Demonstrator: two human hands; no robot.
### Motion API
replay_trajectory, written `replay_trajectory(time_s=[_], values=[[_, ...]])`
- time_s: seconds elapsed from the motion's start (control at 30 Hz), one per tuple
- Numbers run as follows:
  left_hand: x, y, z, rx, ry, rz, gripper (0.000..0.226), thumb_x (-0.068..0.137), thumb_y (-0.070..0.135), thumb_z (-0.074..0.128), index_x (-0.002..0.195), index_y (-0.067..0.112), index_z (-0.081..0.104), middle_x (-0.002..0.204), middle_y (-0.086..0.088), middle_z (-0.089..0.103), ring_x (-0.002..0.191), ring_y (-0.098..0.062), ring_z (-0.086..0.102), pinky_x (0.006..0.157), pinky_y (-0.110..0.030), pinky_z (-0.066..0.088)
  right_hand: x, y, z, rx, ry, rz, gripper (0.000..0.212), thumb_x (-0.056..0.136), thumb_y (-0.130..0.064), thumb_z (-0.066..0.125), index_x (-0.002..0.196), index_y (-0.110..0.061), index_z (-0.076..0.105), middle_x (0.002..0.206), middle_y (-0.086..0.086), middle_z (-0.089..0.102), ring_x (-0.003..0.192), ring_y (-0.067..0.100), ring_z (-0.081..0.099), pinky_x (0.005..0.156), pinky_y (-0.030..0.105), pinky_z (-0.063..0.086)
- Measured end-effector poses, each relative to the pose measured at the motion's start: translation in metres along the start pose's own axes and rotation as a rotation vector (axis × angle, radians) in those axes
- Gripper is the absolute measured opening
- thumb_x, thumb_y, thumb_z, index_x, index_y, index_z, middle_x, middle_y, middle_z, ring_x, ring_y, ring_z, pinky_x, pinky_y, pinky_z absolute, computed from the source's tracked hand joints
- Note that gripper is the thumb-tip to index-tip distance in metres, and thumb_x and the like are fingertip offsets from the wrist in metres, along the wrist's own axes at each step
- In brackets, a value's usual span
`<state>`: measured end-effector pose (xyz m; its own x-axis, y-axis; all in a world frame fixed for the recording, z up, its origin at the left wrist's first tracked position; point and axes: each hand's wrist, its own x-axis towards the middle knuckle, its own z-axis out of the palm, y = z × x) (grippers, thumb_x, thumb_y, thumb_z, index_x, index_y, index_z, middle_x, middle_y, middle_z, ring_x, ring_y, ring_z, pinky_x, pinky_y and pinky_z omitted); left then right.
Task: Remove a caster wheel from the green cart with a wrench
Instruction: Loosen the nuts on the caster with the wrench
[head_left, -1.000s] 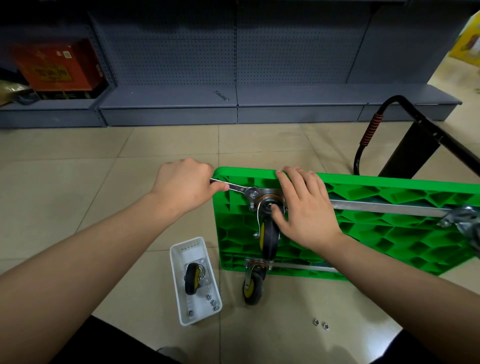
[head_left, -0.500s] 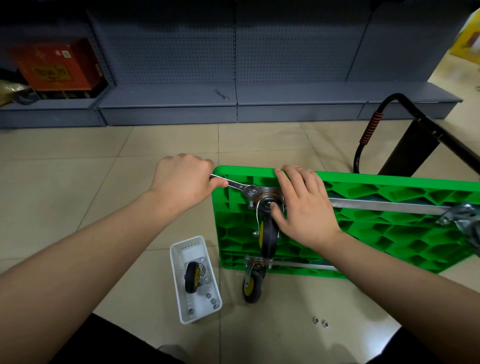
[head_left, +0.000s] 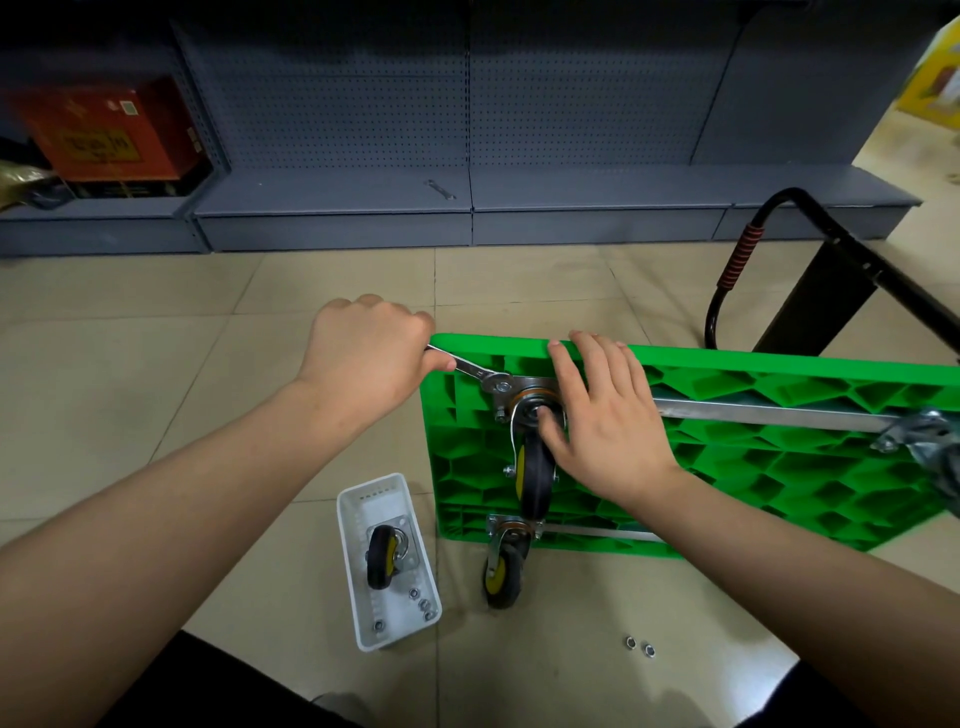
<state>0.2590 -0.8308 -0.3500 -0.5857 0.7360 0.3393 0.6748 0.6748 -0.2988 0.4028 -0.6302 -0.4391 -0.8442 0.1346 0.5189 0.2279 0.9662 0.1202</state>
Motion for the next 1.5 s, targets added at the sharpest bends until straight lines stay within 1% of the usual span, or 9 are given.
replay_trajectory(time_s=[0.23,0.33,0.47,0.6,0.7,1.07,1.2,1.33,1.5], values=[[0.0,0.004,0.008,0.027,-0.078,-0.012,0.051,0.092,0.073,0.044,0.091,0.024,0.06,0.087,-0.002,0.067,0.087,-0.028,0.062,0.065,-0.031,0.032,0.0,-0.001,-0.001,-0.016,-0.004,0.001,0.066,0.094,-0.042,0.051,0.146,-0.002,0.045,0.143,0.021,0.047,0.135,0.041,0.042,0.12,0.052,0.026],[0.0,0.0,0.013,-0.006,-0.085,-0.042,0.052,0.092,0.075,0.041,0.084,0.025,0.054,0.082,-0.001,0.064,0.082,-0.027,0.06,0.065,-0.031,0.033,0.001,-0.001,-0.002,-0.016,-0.012,0.001,0.066,0.094,-0.043,0.05,0.146,-0.002,0.045,0.143,0.02,0.048,0.135,0.04,0.042,0.119,0.051,0.026],[-0.002,-0.004,0.013,-0.022,0.031,-0.023,0.052,0.09,0.074,0.046,0.076,0.024,0.043,0.075,0.001,0.061,0.076,-0.026,0.055,0.063,-0.031,0.031,0.001,0.0,-0.003,-0.008,-0.012,-0.004,0.066,0.093,-0.043,0.05,0.146,-0.002,0.046,0.142,0.02,0.049,0.133,0.04,0.043,0.119,0.051,0.027],[-0.001,-0.005,0.011,-0.065,0.096,-0.006,0.051,0.087,0.07,0.055,0.08,0.021,0.057,0.083,-0.001,0.067,0.085,-0.028,0.061,0.064,-0.032,0.033,0.001,0.0,-0.004,-0.004,-0.018,-0.005,0.066,0.093,-0.043,0.051,0.145,-0.003,0.046,0.142,0.019,0.049,0.133,0.039,0.043,0.118,0.05,0.028],[0.0,-0.003,0.011,-0.099,0.17,0.026,0.05,0.085,0.064,0.065,0.085,0.014,0.068,0.082,-0.002,0.064,0.084,-0.029,0.058,0.068,-0.036,0.043,0.001,0.001,-0.005,-0.004,-0.022,-0.006,0.066,0.092,-0.043,0.051,0.145,-0.003,0.046,0.141,0.019,0.049,0.132,0.039,0.044,0.117,0.05,0.029],[0.009,0.013,0.008,-0.072,0.286,0.111,0.041,0.078,0.045,0.08,0.088,0.007,0.069,0.087,-0.008,0.055,0.087,-0.034,0.051,0.071,-0.041,0.04,0.002,0.001,-0.006,0.0,-0.029,-0.004,0.066,0.093,-0.043,0.051,0.145,-0.003,0.047,0.141,0.019,0.049,0.13,0.04,0.044,0.115,0.051,0.031],[0.01,0.012,0.011,-0.053,0.222,0.084,0.041,0.081,0.049,0.077,0.089,0.009,0.07,0.087,-0.007,0.057,0.086,-0.034,0.053,0.073,-0.042,0.041,0.002,0.001,-0.005,0.002,-0.02,-0.005,0.066,0.092,-0.043,0.051,0.144,-0.003,0.048,0.14,0.019,0.05,0.13,0.04,0.045,0.115,0.05,0.031],[0.007,0.002,0.018,-0.014,0.061,0.006,0.051,0.089,0.064,0.058,0.093,0.015,0.072,0.091,-0.004,0.068,0.091,-0.033,0.059,0.082,-0.041,0.041,0.002,0.002,-0.006,0.006,-0.022,-0.007,0.066,0.093,-0.043,0.05,0.145,-0.003,0.047,0.141,0.019,0.05,0.13,0.039,0.044,0.116,0.049,0.031],[0.002,-0.001,0.028,-0.011,-0.065,-0.07,0.056,0.091,0.073,0.043,0.087,0.022,0.067,0.09,0.001,0.07,0.092,-0.029,0.061,0.083,-0.039,0.041,0.002,0.001,-0.006,0.007,-0.019,-0.001,0.066,0.092,-0.043,0.052,0.144,-0.003,0.048,0.14,0.019,0.05,0.129,0.039,0.045,0.115,0.05,0.031]])
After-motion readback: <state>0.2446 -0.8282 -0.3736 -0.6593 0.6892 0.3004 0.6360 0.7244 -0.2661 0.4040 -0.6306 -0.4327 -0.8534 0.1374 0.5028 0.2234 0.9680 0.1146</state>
